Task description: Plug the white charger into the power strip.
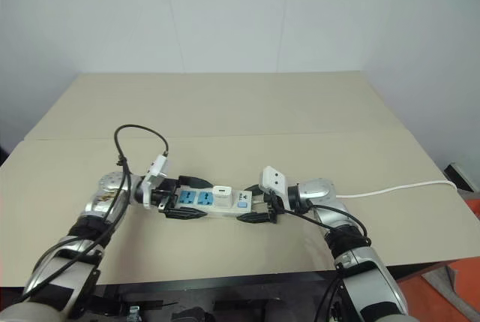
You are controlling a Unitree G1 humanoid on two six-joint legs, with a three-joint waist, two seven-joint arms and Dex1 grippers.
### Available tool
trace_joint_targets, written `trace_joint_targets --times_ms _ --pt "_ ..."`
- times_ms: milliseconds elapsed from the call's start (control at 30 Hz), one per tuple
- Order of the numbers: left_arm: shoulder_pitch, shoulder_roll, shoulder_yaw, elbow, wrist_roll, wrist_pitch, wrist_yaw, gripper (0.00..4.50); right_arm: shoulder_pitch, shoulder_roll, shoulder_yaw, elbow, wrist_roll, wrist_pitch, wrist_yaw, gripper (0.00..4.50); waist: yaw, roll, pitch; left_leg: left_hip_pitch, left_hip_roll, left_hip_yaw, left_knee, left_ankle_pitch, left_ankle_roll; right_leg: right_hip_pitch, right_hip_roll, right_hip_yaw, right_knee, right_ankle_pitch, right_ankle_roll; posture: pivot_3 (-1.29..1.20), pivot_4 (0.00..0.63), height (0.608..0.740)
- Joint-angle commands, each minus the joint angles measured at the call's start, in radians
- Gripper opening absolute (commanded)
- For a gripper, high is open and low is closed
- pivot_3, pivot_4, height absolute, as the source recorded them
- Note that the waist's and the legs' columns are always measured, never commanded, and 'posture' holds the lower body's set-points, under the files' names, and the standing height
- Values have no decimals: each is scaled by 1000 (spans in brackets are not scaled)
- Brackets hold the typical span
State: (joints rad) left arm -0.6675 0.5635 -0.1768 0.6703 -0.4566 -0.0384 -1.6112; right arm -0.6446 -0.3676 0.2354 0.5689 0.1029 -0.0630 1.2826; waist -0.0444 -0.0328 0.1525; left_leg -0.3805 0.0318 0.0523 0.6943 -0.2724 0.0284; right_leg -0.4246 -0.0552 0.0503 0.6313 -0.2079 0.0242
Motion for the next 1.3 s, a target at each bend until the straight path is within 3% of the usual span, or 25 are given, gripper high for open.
trace_joint_targets --times_ms 33,100,200,233,433,633,867,1300 --pt "-1 48 50 -112 -71 50 -3 4482 15 -9 -12 -12 7 17 -10 3418 1 0 0 0 0 0 0 0 0 0 0 0 0 0 0 0 150 740" --pt "11 63 106 -136 -76 36 -3 4482 12 -9 -25 -21 29 44 2 3418 1 0 0 0 0 0 0 0 0 0 0 0 0 0 0 0 150 740" --pt "19 105 184 -177 -110 101 6 4500 23 -28 -33 -59 46 33 20 4403 1 0 0 -1 0 0 0 0 0 -1 0 -1 0 0 0 0 150 740" --pt "25 119 211 -191 -119 119 18 4500 29 -37 -40 -78 55 34 25 4458 2 0 0 -2 0 0 0 0 0 -2 0 -1 -1 0 0 0 150 740" --pt "125 221 323 -286 -115 162 52 4500 98 -152 -81 -236 97 43 58 4458 3 1 1 -11 0 -1 0 0 0 -10 -2 -2 -1 0 0 0 150 740" --pt "335 341 437 -384 -117 170 65 4500 230 -343 -215 -431 193 74 82 4458 8 0 2 -13 0 0 -1 0 0 -12 -3 -2 -1 0 0 0 150 740" --pt "482 377 538 -492 -137 237 124 4500 348 -519 -342 -501 273 118 126 4458 27 0 3 -9 1 4 0 0 0 -10 -3 -2 -1 -1 -1 0 150 740" --pt "632 343 619 -704 -181 332 283 4500 408 -570 -402 -537 291 217 46 4458 29 0 3 -10 2 9 -1 0 0 -11 -3 -2 -2 -1 -1 0 150 740"
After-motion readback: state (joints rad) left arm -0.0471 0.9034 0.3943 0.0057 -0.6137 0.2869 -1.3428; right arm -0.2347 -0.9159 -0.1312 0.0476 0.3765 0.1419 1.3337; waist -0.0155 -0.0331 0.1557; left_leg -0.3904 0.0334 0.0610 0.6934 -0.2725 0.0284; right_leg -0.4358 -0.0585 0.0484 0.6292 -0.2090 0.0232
